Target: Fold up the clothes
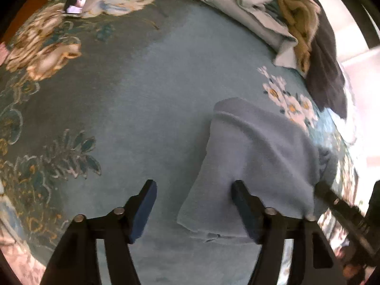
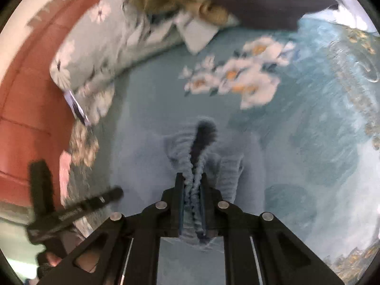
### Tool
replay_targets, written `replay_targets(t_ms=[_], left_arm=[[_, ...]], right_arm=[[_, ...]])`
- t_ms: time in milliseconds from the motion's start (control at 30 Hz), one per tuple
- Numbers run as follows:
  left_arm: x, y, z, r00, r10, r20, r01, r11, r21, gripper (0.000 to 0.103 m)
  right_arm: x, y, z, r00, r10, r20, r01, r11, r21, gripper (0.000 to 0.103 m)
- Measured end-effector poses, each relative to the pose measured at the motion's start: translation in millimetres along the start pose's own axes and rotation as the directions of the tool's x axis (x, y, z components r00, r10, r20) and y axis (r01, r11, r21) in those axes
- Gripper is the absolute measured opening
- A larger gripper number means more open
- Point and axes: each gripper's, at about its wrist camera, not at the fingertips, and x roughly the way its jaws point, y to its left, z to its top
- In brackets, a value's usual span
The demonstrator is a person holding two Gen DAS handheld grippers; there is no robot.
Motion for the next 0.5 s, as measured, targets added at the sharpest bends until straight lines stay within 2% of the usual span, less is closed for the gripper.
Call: replay_targets(t_ms=[100, 233, 367, 500], left_arm=[[9, -2, -1, 0.999, -0.029, -0.028, 0.03, 0.999, 0.019, 0.078], [17, -3, -2, 0.997, -0.053, -0.061, 0.055, 0.998, 0.03, 0.078], [11, -6, -1, 0.992, -0.084, -0.097, 0.089, 0.995, 0.048, 0.077], [-27, -27, 11, 0.993, -0.112, -0.036, 0.116, 0.983, 0.144, 0.076]], right_arm=[[16, -25, 1, 0.998, -0.046, -0.034, 0.048, 0.997, 0.058, 0.011], [28, -59, -5, 0.998, -0.036, -0.056, 0.046, 0.978, 0.203, 0.011], [26, -57, -6, 0.994, -0.096, -0.06, 0.106, 0.977, 0.187, 0.013], [20, -51, -2, 0.991, -0.113, -0.069, 0.122, 0.98, 0.154, 0.015]])
